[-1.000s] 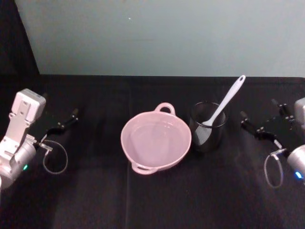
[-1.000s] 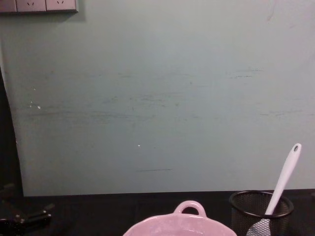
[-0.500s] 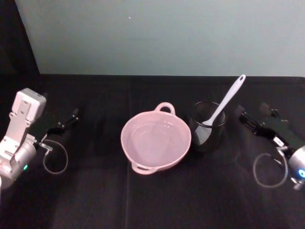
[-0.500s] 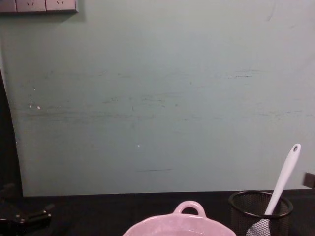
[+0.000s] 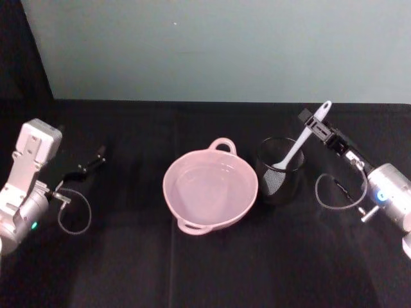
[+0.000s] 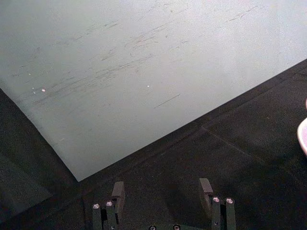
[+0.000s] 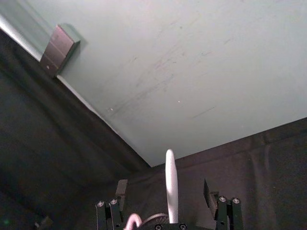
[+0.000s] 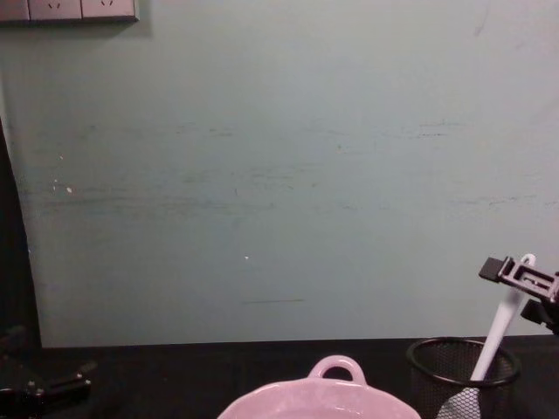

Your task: Use the one hand to pick up the spoon and stir the clear water in the bowl.

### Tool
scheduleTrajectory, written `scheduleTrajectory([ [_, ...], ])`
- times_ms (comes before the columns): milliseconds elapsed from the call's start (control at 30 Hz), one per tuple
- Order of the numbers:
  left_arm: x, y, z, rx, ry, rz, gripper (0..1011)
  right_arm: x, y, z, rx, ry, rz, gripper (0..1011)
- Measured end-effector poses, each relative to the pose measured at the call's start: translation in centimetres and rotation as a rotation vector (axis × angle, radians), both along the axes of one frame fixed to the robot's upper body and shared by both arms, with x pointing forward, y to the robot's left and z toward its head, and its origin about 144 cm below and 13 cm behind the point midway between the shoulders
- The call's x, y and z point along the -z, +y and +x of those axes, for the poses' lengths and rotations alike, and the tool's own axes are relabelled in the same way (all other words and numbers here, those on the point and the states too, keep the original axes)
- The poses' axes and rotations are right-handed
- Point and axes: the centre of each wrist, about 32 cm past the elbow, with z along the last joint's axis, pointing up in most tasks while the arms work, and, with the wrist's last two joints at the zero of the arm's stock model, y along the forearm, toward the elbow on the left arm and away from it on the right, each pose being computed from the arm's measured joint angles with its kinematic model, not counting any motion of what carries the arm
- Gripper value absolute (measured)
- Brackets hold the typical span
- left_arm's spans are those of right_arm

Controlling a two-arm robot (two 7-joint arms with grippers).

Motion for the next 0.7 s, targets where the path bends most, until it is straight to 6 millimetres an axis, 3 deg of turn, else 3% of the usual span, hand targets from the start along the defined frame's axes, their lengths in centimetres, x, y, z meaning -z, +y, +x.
scheduleTrajectory([
  [233, 0.00, 0.00, 0.00, 0.000, 0.000, 0.000, 1011, -0.17, 0.05, 0.56, -0.002, 0.023, 0.054, 979],
  [700, 0.00, 0.00, 0.00, 0.000, 0.000, 0.000, 1011, -0.93, 0.08, 0.56, 0.005, 0.015, 0.043, 592],
])
